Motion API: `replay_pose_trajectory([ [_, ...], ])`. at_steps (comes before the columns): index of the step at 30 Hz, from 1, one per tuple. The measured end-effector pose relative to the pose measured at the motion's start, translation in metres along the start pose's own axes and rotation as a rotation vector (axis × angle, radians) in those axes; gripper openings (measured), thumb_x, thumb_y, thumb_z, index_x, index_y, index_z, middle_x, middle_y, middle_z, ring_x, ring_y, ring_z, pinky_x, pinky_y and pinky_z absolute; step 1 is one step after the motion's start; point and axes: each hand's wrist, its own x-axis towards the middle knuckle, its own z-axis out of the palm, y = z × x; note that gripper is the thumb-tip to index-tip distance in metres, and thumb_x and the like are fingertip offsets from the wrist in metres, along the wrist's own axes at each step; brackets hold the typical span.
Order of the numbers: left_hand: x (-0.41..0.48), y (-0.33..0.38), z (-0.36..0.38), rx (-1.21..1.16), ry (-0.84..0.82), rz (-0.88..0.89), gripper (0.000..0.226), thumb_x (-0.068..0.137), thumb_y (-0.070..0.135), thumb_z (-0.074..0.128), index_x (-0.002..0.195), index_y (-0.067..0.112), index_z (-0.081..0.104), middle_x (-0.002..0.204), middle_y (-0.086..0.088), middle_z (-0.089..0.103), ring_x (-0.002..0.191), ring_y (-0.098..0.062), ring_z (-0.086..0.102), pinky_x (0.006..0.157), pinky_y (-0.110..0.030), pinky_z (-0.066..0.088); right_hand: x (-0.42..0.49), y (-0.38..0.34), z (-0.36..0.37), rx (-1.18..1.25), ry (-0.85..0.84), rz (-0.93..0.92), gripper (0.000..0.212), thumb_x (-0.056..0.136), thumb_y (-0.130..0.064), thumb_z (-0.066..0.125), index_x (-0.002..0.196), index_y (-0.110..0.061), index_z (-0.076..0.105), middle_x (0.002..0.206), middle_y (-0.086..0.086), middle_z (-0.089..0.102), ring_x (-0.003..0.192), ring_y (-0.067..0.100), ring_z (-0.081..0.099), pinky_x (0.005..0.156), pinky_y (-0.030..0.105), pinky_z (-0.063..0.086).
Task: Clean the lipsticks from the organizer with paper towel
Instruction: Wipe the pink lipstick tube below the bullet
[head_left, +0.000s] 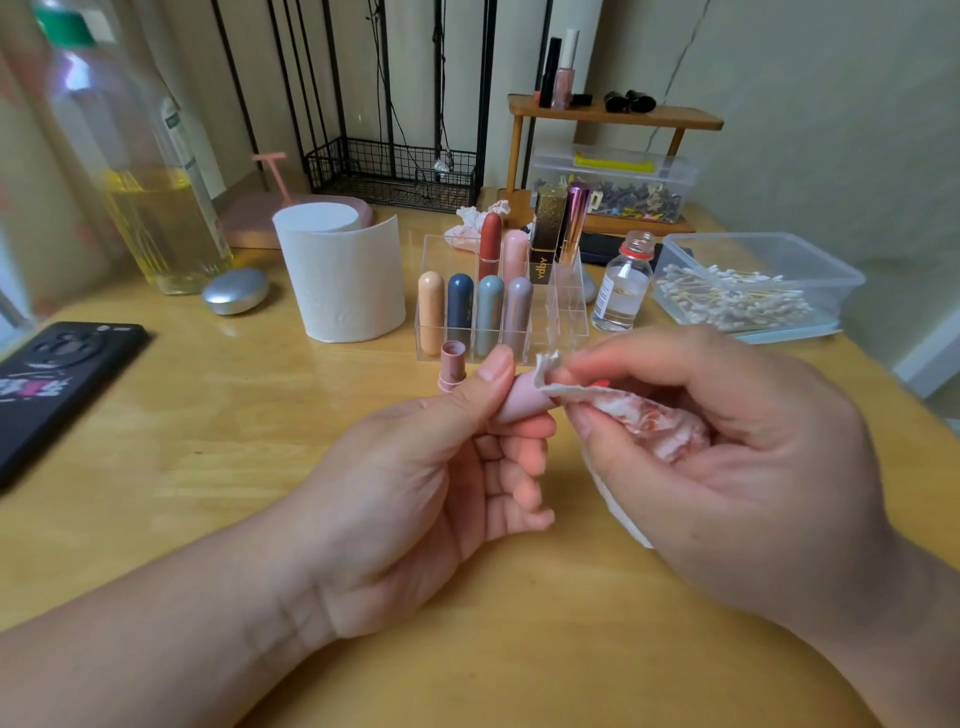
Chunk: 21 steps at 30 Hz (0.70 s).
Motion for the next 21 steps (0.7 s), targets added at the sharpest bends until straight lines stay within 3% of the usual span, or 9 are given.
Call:
replay_pose_trajectory([
  [3, 0.000, 0.001, -0.003, -0.020, -0.038, -0.012, 0.044, 0.081, 0.052, 0.068, 0.078, 0.009, 0.073, 0.066, -0.006, 0.058, 0.055, -0.017, 0.056, 0.059, -0.032, 0.053, 0.003, -0.002, -0.003, -0.053, -0.040, -0.050, 0.027, 0.078, 0.004, 0.074, 0.103, -0.006, 0.070, 0.093, -0.006, 0.071, 0.082, -0.002, 0.065, 0.075, 0.009, 0.046],
  [7, -0.002, 0.006, -0.001, -0.036, -0.088, -0.038, 0.040, 0.087, 0.048, 0.065, 0.076, 0.010, 0.070, 0.064, -0.005, 0.055, 0.054, -0.015, 0.053, 0.060, -0.032, 0.053, 0.008, -0.002, -0.010, -0.075, -0.166, -0.120, 0.028, 0.078, 0.002, 0.073, 0.104, -0.008, 0.068, 0.101, -0.013, 0.067, 0.088, -0.009, 0.062, 0.080, 0.006, 0.044],
  [9, -0.003, 0.006, -0.001, -0.021, -0.101, -0.038, 0.036, 0.087, 0.044, 0.063, 0.079, 0.009, 0.070, 0.065, -0.005, 0.054, 0.054, -0.015, 0.052, 0.060, -0.031, 0.053, 0.009, 0.001, -0.013, -0.090, -0.239, -0.122, 0.028, 0.078, -0.001, 0.074, 0.103, -0.011, 0.070, 0.094, -0.018, 0.068, 0.084, -0.007, 0.063, 0.075, 0.007, 0.044],
  [13, -0.005, -0.001, 0.001, 0.056, -0.045, 0.063, 0.033, 0.089, 0.032, 0.062, 0.094, 0.001, 0.071, 0.071, -0.009, 0.055, 0.057, -0.017, 0.050, 0.062, -0.032, 0.052, 0.006, 0.002, -0.013, 0.074, -0.320, 0.155, 0.026, 0.082, -0.005, 0.070, 0.098, -0.024, 0.063, 0.083, -0.005, 0.073, 0.068, 0.022, 0.069, 0.055, 0.037, 0.054],
  [14, -0.006, -0.003, 0.000, 0.108, -0.031, 0.110, 0.030, 0.090, 0.030, 0.064, 0.093, 0.001, 0.072, 0.072, -0.009, 0.056, 0.057, -0.016, 0.050, 0.063, -0.032, 0.052, 0.006, 0.001, -0.013, 0.202, -0.349, 0.248, 0.025, 0.083, -0.002, 0.067, 0.097, -0.021, 0.059, 0.083, -0.001, 0.074, 0.070, 0.023, 0.071, 0.058, 0.039, 0.056],
  [17, -0.011, -0.006, 0.002, 0.354, 0.018, 0.273, 0.026, 0.088, 0.033, 0.069, 0.081, 0.008, 0.074, 0.069, -0.006, 0.060, 0.060, -0.017, 0.055, 0.069, -0.031, 0.052, 0.010, -0.005, -0.014, 0.478, -0.370, 0.422, 0.024, 0.084, 0.006, 0.062, 0.090, -0.016, 0.054, 0.079, 0.009, 0.075, 0.065, 0.013, 0.070, 0.060, 0.023, 0.053],
  [21, -0.019, 0.000, 0.000, 0.926, 0.116, 0.682, 0.019, 0.090, 0.031, 0.069, 0.093, 0.013, 0.073, 0.076, 0.003, 0.067, 0.071, -0.018, 0.063, 0.069, -0.028, 0.050, 0.015, -0.003, -0.021, 0.690, -0.392, 0.590, 0.023, 0.078, 0.001, 0.067, 0.085, -0.018, 0.056, 0.058, 0.010, 0.065, 0.039, 0.018, 0.051, 0.040, 0.026, 0.043],
])
